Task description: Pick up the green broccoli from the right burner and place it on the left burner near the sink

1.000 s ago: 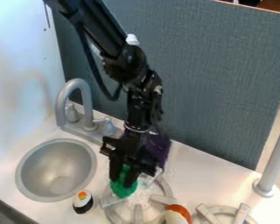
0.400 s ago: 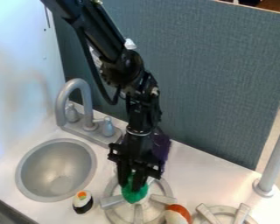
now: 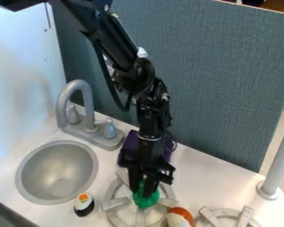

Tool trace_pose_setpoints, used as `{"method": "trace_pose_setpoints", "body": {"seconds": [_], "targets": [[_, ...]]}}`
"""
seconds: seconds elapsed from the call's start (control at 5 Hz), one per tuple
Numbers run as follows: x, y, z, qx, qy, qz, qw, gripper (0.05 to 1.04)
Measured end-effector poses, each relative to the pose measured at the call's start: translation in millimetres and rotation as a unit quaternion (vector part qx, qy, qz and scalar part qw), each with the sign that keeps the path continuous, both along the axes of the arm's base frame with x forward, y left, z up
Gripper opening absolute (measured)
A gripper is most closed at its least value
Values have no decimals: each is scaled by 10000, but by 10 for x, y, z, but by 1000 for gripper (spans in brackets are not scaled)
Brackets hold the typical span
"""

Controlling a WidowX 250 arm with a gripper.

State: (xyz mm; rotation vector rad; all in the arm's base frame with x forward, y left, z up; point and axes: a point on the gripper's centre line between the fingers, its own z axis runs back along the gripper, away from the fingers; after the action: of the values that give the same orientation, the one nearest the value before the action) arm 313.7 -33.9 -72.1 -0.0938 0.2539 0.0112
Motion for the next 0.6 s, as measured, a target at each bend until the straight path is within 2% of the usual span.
{"method": "trace_pose_setpoints", "body": {"seconds": [0.2,0.4,0.6], "targets": [[61,29,-16,159,57,53,9998,450],[2,39,-79,464,78,383,9982,773],[-149,19,-99,631,252,393,9969,1004]]}}
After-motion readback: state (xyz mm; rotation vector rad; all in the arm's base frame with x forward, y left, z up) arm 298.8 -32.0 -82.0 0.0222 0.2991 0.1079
